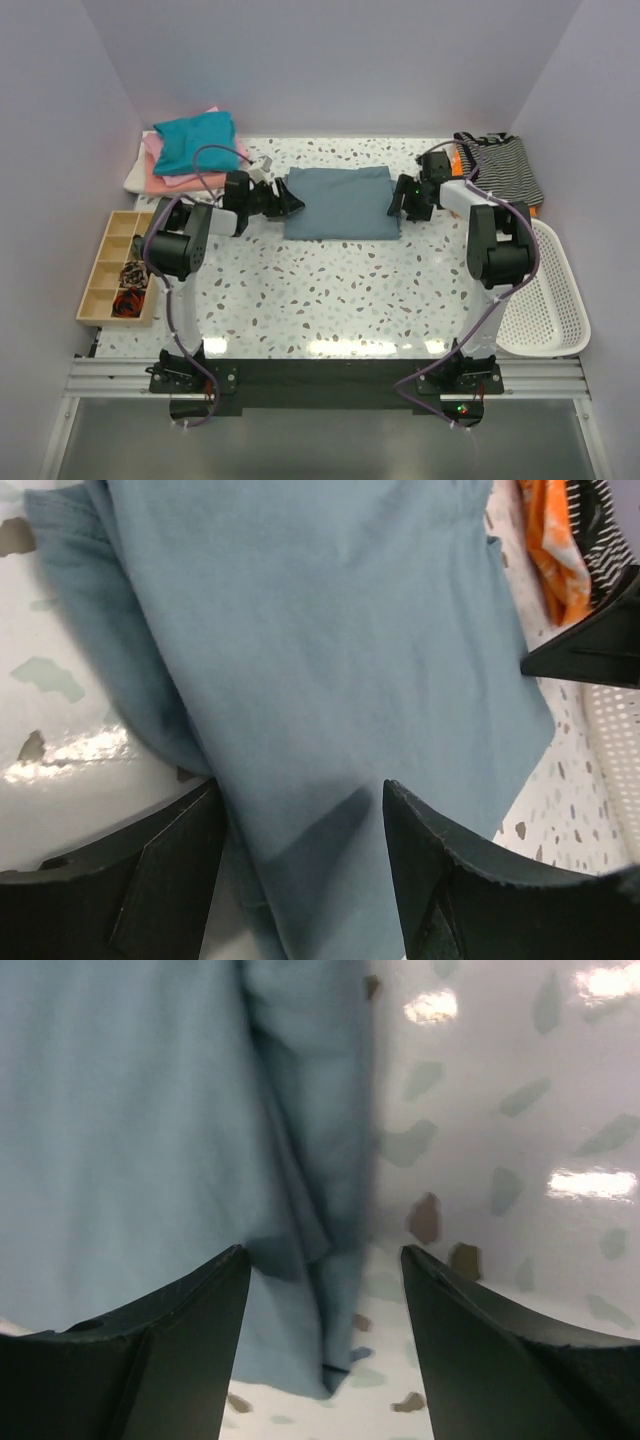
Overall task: Fold and stack the t-shirts
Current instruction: Put the neatly folded tshirt into the corner of the board with the left arm
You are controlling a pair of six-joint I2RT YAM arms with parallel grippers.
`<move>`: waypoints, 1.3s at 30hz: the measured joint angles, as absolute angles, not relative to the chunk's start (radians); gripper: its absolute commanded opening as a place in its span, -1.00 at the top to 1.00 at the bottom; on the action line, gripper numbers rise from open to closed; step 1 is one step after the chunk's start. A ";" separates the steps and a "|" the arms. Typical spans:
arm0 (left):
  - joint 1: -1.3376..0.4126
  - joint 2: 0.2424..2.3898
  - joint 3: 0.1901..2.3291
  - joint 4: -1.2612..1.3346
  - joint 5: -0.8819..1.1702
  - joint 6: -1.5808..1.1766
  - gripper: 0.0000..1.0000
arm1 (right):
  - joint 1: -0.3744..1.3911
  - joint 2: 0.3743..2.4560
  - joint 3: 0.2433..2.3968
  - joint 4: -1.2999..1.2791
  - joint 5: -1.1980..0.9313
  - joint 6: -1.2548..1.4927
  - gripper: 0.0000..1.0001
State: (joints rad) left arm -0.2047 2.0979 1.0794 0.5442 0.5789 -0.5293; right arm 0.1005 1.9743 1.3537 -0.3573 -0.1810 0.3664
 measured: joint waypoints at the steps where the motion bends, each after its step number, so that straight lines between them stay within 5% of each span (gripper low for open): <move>1: -0.204 2.113 1.083 0.573 0.599 -0.542 -0.38 | 0.100 1.993 1.355 -0.357 -0.186 0.368 -0.34; 5: -0.203 2.177 1.101 0.691 0.673 -0.611 -0.33 | 0.091 2.057 1.428 -0.342 -0.250 0.383 -0.33; 8: -0.202 2.234 1.110 0.804 0.731 -0.683 -0.11 | 0.084 2.106 1.484 -0.316 -0.327 0.389 -0.32; 12: -0.203 2.309 1.122 0.931 0.783 -0.795 1.00 | 0.083 2.147 1.512 -0.280 -0.440 0.398 -0.32; 17: -0.213 2.352 1.168 0.941 0.819 -0.853 1.00 | 0.083 2.152 1.504 -0.256 -0.492 0.399 -0.32; 22: -0.232 2.313 1.290 0.618 0.762 -0.730 1.00 | 0.084 2.101 1.432 -0.231 -0.481 0.400 -0.33; 30: -0.230 2.238 1.827 -0.096 0.480 -0.394 1.00 | 0.087 2.009 1.351 -0.281 -0.458 0.400 -0.33; 39: -0.030 2.271 2.333 -0.439 0.368 -0.236 1.00 | 0.096 1.961 1.324 -0.284 -0.463 0.400 -0.33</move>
State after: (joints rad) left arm -0.0299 2.2715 2.3333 -0.4393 0.3683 -0.2363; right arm 0.0963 1.9606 1.3235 -0.2836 -0.4633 0.3996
